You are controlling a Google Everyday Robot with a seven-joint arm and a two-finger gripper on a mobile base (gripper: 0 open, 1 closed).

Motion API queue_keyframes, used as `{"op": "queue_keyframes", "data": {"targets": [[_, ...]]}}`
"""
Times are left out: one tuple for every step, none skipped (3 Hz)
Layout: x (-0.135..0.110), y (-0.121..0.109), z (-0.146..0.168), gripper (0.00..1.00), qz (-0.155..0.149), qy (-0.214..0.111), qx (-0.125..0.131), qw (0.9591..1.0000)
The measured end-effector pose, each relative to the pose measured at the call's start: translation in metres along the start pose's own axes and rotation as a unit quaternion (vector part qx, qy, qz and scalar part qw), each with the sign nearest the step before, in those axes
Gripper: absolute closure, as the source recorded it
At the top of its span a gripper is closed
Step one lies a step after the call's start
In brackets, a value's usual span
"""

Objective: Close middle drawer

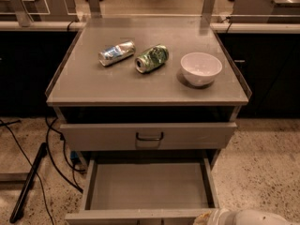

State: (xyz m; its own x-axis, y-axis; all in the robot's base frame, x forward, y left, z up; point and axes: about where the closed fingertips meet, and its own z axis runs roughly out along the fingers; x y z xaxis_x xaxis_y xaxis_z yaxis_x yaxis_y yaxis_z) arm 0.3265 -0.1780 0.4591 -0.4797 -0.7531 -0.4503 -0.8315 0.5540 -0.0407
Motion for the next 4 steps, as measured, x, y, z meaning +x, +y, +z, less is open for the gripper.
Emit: {"op": "queue_keyframes", "data": {"targets": [[0.01, -0.008, 0.009, 1.0, 0.009, 0.01, 0.009, 0.9999], [0.021, -0.011, 0.016, 1.0, 0.019, 0.021, 0.013, 0.9995], [0.027, -0.015, 0.027, 1.0, 0.023, 0.021, 0.014, 0.9994], [0.026, -0.021, 0.047, 1.0, 0.009, -0.004, 0.015, 0.9998]]}}
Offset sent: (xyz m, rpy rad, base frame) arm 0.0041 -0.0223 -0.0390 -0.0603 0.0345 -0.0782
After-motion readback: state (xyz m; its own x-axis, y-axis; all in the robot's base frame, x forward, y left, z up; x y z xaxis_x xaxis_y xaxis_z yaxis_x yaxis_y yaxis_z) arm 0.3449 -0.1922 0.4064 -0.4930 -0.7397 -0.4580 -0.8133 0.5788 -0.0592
